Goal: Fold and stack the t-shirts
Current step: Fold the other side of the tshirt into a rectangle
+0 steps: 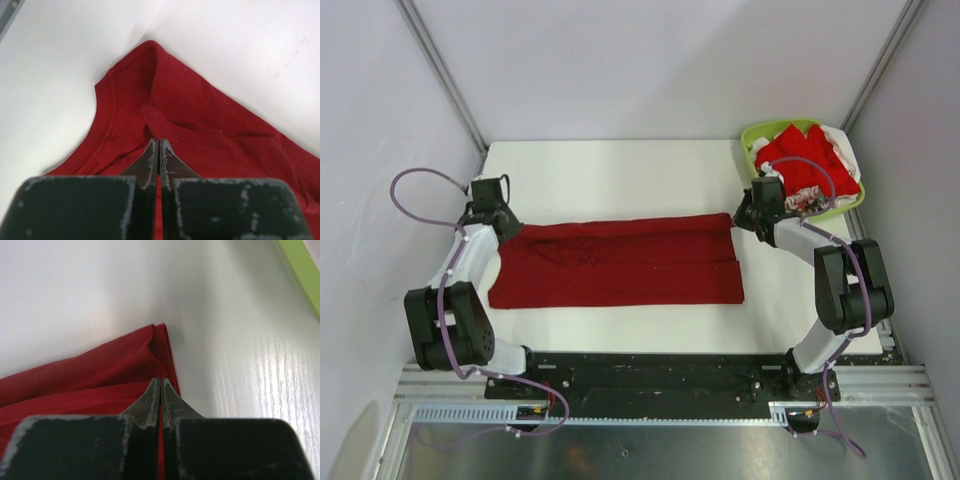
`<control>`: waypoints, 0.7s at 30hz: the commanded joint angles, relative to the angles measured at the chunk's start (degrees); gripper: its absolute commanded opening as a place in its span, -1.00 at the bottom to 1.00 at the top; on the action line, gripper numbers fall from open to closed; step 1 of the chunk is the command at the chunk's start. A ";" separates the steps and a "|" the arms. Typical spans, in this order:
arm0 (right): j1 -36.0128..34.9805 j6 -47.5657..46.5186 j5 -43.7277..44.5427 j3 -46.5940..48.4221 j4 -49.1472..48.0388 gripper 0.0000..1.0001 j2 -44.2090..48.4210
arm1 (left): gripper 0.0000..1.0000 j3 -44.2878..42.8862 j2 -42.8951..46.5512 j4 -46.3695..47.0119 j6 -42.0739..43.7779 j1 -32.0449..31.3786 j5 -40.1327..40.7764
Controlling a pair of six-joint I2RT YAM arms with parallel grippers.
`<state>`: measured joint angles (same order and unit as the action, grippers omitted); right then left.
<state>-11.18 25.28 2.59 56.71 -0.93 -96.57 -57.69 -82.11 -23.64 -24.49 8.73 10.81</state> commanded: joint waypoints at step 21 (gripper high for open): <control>-1.83 1.38 2.74 -4.62 0.66 -1.00 5.34 | -1.00 2.59 3.24 -1.74 -0.73 0.63 1.68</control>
<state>-12.71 26.33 3.42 52.45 -0.19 -94.26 -55.59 -81.62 -24.88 -24.60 8.82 10.85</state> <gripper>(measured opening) 0.010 0.009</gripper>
